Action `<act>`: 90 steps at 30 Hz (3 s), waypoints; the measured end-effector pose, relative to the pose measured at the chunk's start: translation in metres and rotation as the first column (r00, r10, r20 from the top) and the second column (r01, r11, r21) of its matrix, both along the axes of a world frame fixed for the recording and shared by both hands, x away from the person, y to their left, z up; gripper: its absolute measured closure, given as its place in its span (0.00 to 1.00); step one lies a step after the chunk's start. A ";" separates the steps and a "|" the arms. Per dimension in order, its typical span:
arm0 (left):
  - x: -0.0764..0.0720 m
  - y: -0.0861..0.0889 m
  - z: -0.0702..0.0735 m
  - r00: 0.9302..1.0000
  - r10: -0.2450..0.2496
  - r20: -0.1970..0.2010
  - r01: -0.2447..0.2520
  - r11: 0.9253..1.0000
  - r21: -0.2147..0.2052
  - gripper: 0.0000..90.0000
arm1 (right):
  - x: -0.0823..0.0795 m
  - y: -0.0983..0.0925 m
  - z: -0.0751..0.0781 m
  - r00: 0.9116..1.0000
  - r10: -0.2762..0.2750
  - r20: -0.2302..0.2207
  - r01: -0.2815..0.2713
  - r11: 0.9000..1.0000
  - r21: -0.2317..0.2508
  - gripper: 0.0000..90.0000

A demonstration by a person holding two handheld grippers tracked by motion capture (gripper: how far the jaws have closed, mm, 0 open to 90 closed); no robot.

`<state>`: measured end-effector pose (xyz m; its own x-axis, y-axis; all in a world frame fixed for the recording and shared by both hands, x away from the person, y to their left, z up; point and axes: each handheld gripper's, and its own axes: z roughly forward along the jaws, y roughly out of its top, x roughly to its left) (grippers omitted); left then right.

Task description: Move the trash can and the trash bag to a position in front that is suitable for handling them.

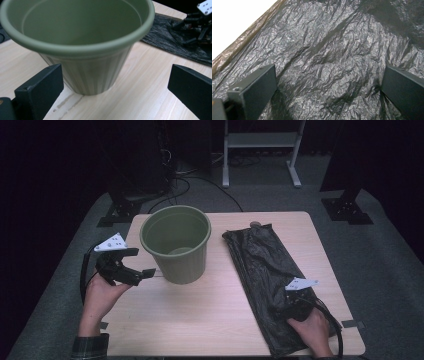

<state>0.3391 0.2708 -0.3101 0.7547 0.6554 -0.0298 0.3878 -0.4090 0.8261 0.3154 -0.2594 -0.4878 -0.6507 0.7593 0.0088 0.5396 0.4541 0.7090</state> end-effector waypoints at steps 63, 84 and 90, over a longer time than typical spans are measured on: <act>0.101 -0.007 -0.003 0.992 0.091 -0.082 -0.080 0.988 0.134 0.00 | 0.000 0.000 0.000 1.000 0.002 0.000 -0.002 1.000 0.001 0.00; 0.079 -0.035 -0.005 0.998 0.013 -0.063 -0.005 0.992 0.123 0.00 | 0.000 0.000 0.000 1.000 0.001 -0.001 -0.001 1.000 0.002 0.00; 0.071 -0.053 -0.005 0.997 -0.042 -0.063 0.051 0.989 0.137 0.00 | 0.000 0.000 0.000 1.000 0.001 0.000 -0.001 1.000 0.002 0.00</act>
<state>0.4096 0.2177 -0.3153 0.7840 0.6207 0.0124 0.4129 -0.5363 0.7362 0.3154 -0.2593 -0.4878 -0.6514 0.7587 0.0106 0.5395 0.4533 0.7096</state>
